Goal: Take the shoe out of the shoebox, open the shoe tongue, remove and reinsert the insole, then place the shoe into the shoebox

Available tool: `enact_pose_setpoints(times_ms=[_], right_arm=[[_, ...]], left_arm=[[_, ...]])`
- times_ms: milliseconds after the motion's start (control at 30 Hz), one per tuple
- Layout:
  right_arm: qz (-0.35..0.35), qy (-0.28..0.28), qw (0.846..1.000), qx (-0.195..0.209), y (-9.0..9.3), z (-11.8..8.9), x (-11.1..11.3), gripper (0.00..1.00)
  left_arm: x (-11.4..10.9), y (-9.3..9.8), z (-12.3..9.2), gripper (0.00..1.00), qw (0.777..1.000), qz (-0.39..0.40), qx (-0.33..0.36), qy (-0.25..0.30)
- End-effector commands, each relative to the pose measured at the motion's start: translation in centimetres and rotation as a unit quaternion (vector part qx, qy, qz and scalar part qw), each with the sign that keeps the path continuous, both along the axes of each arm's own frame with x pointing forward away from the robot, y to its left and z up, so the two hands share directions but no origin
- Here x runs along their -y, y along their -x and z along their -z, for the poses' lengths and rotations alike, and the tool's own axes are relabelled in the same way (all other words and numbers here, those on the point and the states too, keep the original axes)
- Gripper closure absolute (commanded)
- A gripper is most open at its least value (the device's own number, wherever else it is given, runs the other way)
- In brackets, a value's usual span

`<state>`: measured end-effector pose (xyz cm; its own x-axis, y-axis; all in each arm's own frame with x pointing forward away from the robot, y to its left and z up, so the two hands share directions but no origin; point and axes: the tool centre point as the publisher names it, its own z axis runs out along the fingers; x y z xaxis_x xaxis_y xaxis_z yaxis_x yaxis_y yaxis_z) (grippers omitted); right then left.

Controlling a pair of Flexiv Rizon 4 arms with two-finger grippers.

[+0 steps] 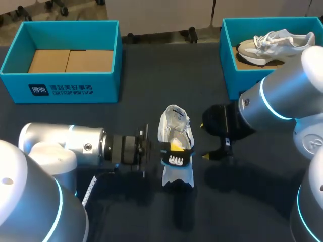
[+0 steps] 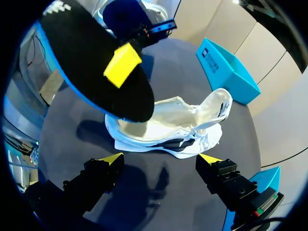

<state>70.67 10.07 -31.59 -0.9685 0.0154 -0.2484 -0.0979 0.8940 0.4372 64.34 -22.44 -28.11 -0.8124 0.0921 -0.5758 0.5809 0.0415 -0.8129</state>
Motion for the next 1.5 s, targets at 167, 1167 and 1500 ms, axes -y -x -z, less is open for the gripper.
enact_pose_setpoints(times_ms=[167, 1167, 1500], right_arm=[[0.001, 0.000, 1.000, 0.001, 0.1, 0.1, 0.0, 0.00], [0.001, 0.000, 1.000, 0.001, 0.1, 0.1, 0.0, 0.00], [0.001, 0.000, 1.000, 0.001, 0.1, 0.1, 0.0, 0.00]], left_arm=[[0.1, -0.5, 1.6, 1.00, 1.000, -0.006, -0.006, 0.000], [1.3, -4.5, 5.6, 1.00, 0.999, -0.027, 0.001, -0.020], [1.6, -5.2, 7.3, 1.00, 0.998, -0.038, 0.010, -0.049]])
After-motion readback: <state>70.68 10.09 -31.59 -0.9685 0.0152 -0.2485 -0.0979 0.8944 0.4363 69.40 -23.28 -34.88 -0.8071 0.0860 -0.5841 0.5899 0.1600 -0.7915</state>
